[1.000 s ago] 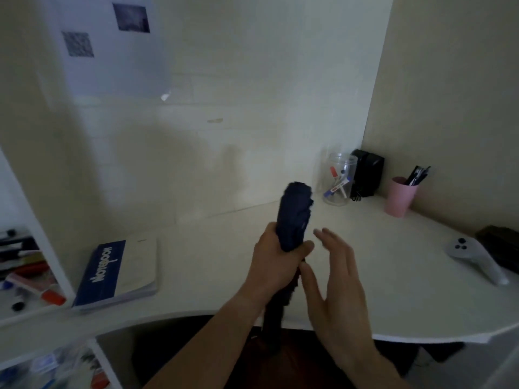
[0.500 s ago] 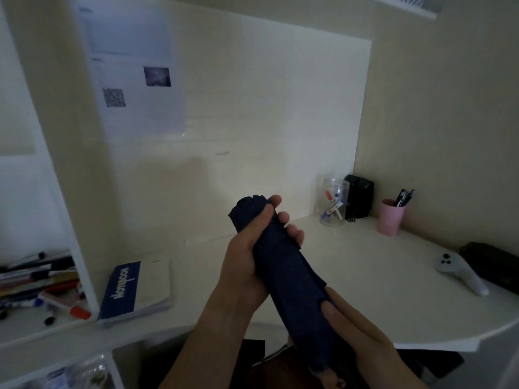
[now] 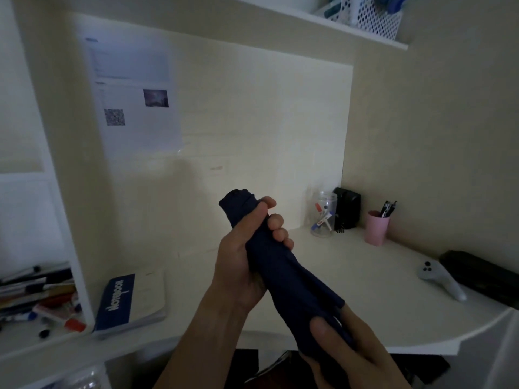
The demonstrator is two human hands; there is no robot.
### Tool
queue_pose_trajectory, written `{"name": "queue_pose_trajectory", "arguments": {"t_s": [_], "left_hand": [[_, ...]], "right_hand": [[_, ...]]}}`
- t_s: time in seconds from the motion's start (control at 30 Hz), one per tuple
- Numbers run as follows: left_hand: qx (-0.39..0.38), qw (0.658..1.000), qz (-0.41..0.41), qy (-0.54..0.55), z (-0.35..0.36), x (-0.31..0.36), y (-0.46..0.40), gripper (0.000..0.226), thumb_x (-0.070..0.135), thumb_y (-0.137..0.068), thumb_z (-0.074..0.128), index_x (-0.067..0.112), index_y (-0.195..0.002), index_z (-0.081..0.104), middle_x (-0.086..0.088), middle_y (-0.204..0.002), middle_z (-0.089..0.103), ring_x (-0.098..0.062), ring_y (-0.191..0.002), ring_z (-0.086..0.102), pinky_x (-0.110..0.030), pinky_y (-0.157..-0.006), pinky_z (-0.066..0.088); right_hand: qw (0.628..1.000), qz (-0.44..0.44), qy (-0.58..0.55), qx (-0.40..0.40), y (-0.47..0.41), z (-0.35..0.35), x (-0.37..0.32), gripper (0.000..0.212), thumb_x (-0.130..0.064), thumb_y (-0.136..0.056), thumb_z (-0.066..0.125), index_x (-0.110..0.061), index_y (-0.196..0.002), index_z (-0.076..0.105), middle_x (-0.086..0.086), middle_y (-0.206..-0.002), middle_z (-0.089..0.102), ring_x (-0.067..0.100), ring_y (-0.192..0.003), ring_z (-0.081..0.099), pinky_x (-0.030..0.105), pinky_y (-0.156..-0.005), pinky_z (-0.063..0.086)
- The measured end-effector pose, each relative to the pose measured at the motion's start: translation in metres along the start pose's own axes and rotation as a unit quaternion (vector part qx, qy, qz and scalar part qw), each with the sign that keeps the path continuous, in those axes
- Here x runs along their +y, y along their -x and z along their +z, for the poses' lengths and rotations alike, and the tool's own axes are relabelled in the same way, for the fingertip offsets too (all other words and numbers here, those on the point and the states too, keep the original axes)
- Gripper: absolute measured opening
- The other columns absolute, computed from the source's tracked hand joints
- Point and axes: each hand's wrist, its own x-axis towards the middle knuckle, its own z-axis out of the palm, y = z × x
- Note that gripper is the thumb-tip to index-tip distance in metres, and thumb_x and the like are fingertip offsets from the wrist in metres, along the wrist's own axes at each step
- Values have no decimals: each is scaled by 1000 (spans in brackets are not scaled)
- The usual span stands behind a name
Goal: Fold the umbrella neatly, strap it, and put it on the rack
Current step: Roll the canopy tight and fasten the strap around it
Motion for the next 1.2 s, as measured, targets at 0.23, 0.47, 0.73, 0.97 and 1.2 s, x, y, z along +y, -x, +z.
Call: {"name": "queue_pose_trajectory", "arguments": {"t_s": [0.23,0.47,0.73,0.97,1.2], "left_hand": [[181,981,14,-73,11,-1,-8,34,32,-85,69,20,-63,46,5,-50,38,-9,-38,36,-23,-46,38],[121,990,-26,-66,5,-7,2,32,36,-76,77,11,-91,63,-7,-72,62,-22,-63,63,-34,-68,56],[214,971,-42,-99,8,-26,-8,33,28,-86,71,16,-63,49,0,-50,40,-14,-37,38,-28,-48,41],[102,986,-104,-80,9,-46,12,30,25,-72,82,6,-93,75,-20,-92,73,-35,-83,73,-42,-75,60],[203,966,-40,-155,4,-70,7,38,28,-70,88,2,-94,74,-19,-85,74,-31,-80,74,-36,-65,61]], "right_hand": [[981,35,184,51,-23,-3,13,25,-37,-91,62,-48,-113,56,-11,-88,74,-1,-74,67,16,-72,52],[972,-88,190,105,-18,9,21,24,-18,-87,68,-11,-110,69,-2,-69,69,19,-62,64,40,-68,49],[975,-3,221,6,-26,0,22,44,-68,-77,56,-30,-99,63,4,-71,74,14,-54,65,23,-54,46],[994,109,29,-6,-40,-11,10,67,-58,-82,56,8,-77,70,31,-61,58,21,-31,38,23,-37,26],[995,73,48,44,-39,-18,20,61,-53,-87,53,6,-83,64,20,-50,52,20,-34,40,21,-36,29]]}}
